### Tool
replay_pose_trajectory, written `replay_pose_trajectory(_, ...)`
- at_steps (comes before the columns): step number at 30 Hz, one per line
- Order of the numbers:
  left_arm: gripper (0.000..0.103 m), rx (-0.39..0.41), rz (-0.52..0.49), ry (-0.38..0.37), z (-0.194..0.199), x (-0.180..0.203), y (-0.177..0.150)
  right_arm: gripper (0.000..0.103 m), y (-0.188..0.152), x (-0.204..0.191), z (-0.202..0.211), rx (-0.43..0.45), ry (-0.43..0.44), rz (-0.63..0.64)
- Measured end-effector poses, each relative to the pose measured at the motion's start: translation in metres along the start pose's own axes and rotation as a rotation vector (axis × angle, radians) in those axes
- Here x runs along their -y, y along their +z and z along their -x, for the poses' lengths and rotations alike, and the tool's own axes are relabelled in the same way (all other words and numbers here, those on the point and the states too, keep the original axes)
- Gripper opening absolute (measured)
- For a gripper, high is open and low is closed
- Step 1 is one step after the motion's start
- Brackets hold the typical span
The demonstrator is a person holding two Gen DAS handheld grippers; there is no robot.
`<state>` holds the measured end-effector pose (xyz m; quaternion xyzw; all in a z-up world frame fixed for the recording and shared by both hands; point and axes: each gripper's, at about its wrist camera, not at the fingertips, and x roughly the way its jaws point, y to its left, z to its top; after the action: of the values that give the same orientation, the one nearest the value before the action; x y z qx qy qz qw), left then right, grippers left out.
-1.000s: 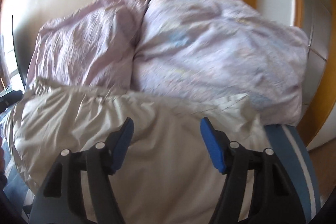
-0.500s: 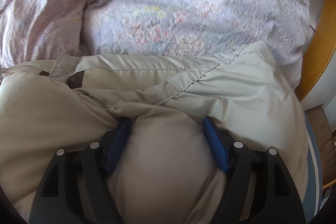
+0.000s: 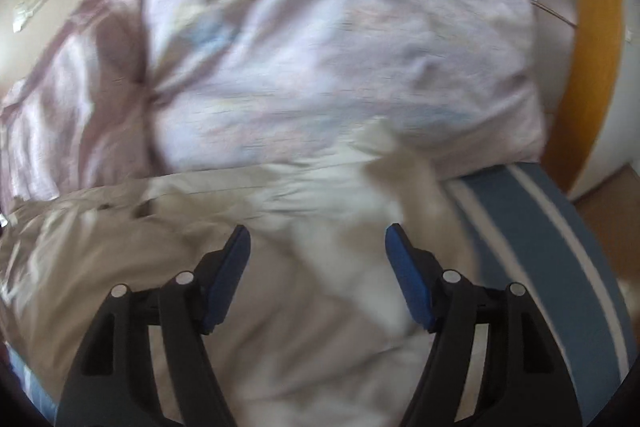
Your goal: Fold large clothes
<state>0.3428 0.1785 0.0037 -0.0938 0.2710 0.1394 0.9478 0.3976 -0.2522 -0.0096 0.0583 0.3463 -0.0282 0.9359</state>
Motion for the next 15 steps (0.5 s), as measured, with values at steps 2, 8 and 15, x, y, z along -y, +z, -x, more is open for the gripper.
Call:
replay_pose_trajectory(2, 0.102, -0.037, 0.022, 0.044, -0.016, -0.010, -0.003, 0.069, 0.000, 0.006, -0.018, -0.044, -0.020, -0.004)
replay_pose_trajectory(8, 0.102, -0.135, 0.112, 0.126, -0.055, -0.036, -0.019, 0.073, -0.015, 0.023, -0.054, -0.143, -0.019, -0.039)
replay_pose_trajectory(15, 0.102, -0.160, 0.084, 0.228, -0.069, -0.029, -0.031, 0.079, -0.028, 0.006, -0.067, -0.142, -0.120, 0.059)
